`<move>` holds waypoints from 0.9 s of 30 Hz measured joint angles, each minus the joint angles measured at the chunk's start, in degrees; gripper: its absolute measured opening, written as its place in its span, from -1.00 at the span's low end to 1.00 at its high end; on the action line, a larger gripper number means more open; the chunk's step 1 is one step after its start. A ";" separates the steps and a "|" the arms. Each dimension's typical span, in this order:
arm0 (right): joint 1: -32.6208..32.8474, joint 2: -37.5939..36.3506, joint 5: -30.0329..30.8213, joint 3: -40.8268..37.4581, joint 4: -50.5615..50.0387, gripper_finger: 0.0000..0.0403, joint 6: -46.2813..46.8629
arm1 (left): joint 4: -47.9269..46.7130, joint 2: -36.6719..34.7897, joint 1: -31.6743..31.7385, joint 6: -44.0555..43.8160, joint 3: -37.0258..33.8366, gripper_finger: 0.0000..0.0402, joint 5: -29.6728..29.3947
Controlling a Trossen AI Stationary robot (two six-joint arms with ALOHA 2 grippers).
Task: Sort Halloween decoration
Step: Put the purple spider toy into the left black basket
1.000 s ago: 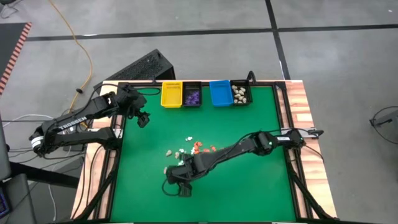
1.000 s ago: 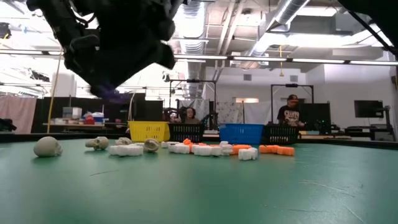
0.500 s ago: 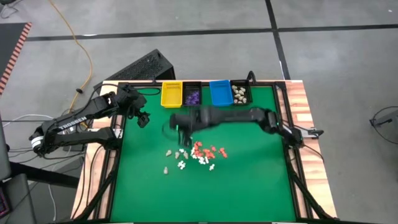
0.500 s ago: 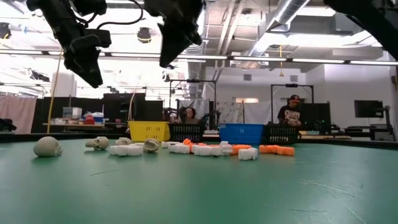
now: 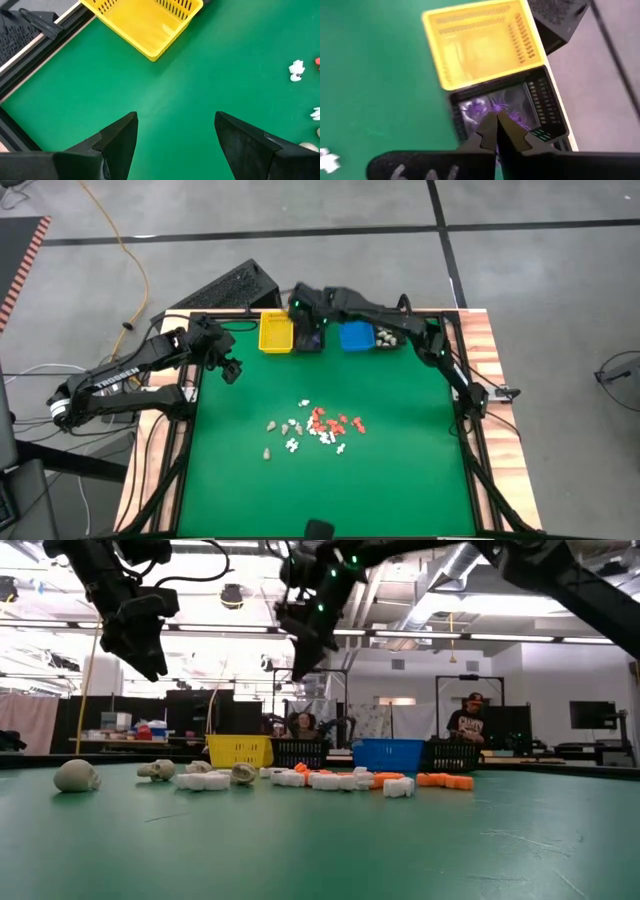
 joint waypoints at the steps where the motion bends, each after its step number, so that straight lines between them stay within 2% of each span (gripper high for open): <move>1: -1.12 0.14 -1.29 -0.01 -0.18 -0.83 -0.20 | 0.23 0.00 0.00 -0.10 0.00 0.28 0.00; 14: -9.10 0.17 -17.30 -0.02 0.33 -0.38 -8.09 | 7.28 0.00 -0.02 -3.70 0.00 0.28 0.00; 24: -9.33 0.17 -18.63 -0.02 1.22 -0.10 -10.16 | 7.52 0.00 -0.02 -8.71 0.00 0.28 0.02; 27: -9.29 0.17 -17.01 -0.02 3.47 -0.07 -10.07 | 7.84 0.00 -0.01 -10.41 0.00 0.28 0.02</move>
